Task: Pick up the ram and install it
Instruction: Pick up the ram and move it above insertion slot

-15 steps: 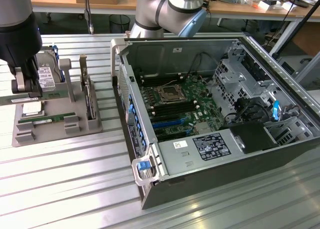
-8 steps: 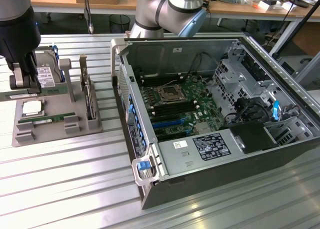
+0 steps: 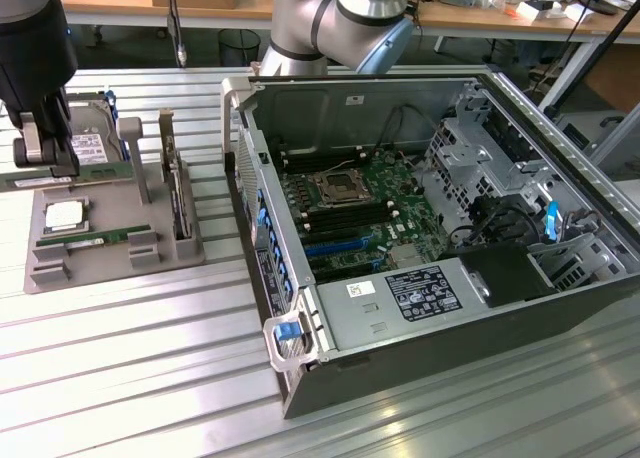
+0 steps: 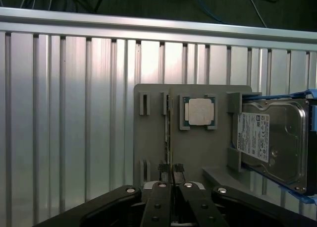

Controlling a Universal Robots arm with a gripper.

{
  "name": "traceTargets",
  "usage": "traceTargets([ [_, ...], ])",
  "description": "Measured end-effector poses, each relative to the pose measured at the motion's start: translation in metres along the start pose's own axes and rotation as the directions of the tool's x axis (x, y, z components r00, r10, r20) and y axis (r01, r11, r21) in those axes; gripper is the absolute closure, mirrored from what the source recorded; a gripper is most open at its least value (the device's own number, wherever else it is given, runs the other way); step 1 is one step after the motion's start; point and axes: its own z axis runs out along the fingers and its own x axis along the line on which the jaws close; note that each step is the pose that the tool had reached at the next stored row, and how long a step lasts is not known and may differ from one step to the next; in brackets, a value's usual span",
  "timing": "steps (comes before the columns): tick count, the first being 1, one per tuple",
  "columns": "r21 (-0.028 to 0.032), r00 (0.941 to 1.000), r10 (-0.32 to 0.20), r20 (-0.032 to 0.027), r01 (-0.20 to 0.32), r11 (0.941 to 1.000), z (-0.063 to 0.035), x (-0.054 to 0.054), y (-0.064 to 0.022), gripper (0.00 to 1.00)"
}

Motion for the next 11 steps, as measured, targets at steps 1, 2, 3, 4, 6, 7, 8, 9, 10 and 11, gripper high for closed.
traceTargets([
  [1, 0.0001, 1.0, 0.0, 0.0006, 0.0, 1.0, -0.0005, 0.0, 0.0, 0.88],
  [2, 0.0, 1.0, 0.0, 0.0012, 0.0, 1.0, -0.001, 0.0, 0.0001, 0.88],
  [3, 0.0, 1.0, 0.0, 0.0021, 0.0, 1.0, -0.0019, 0.0, 0.0001, 0.88],
  [4, 0.0001, 1.0, 0.0, 0.0034, 0.0, 1.0, -0.0029, 0.0, 0.0001, 0.88],
  [6, 0.0001, 1.0, 0.0, 0.0068, 0.0, 1.0, -0.0054, -0.001, 0.0002, 0.88],
  [7, 0.0002, 1.0, 0.0, 0.0076, 0.0, 1.0, -0.006, -0.001, 0.0003, 0.88],
  [8, 0.0002, 1.0, 0.0, 0.0085, 0.0, 1.0, -0.0065, -0.001, 0.0003, 0.88],
  [9, 0.0002, 0.9999, 0.0, 0.01, 0.0, 1.0, -0.0076, -0.001, 0.0003, 0.88],
  [10, 0.0001, 0.9999, -0.001, 0.0126, 0.001, 1.0, -0.01, -0.001, 0.0004, 0.88],
  [11, 0.0003, 0.9999, -0.001, 0.014, 0.001, 1.0, -0.011, -0.001, 0.0005, 0.88],
])
